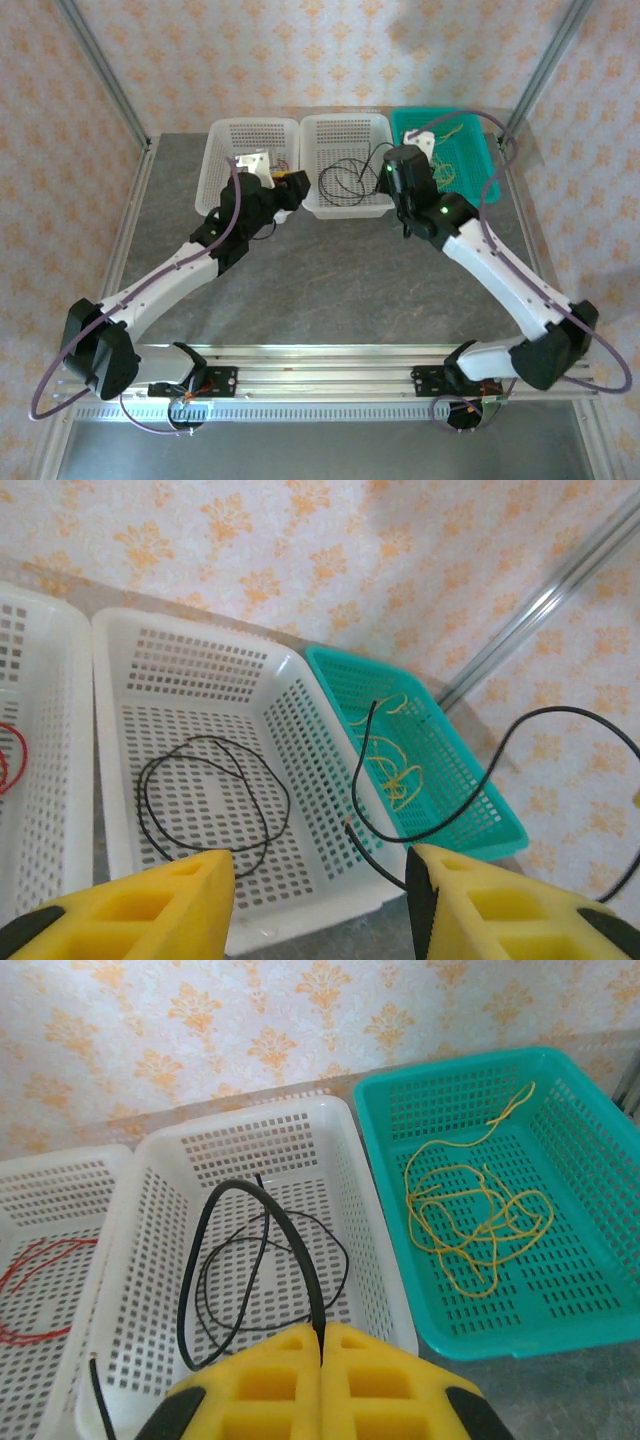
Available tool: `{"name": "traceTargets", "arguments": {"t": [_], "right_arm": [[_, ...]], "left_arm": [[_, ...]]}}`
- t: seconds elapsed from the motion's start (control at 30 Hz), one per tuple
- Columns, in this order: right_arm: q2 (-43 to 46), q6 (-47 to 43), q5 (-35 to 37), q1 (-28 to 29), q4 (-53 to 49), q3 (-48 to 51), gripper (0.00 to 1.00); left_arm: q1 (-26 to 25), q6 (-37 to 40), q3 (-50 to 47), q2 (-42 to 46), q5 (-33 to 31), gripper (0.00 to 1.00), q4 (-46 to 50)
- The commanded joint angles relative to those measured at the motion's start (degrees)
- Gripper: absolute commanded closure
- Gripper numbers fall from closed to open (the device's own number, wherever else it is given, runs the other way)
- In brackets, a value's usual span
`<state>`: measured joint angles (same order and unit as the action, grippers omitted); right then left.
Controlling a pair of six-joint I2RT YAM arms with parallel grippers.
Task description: Untangle the cables
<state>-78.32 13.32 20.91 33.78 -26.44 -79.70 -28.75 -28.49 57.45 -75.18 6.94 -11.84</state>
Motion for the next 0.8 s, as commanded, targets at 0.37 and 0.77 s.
{"name": "traceTargets", "arguments": {"t": [0.37,0.77], "right_arm": [[-25.67,-1.93,-14.24,-9.09,6.22,-18.90,1.00],[-43.51,-0.06,-21.70,-11.34,3.67,-29.55,0.99]], "left_arm": [[5.68,3.45,11.17,-13.44,6.87,0.51,-0.39],[5.64,2.90,13.83,-21.31,8.44,0.50,-0.32]]}}
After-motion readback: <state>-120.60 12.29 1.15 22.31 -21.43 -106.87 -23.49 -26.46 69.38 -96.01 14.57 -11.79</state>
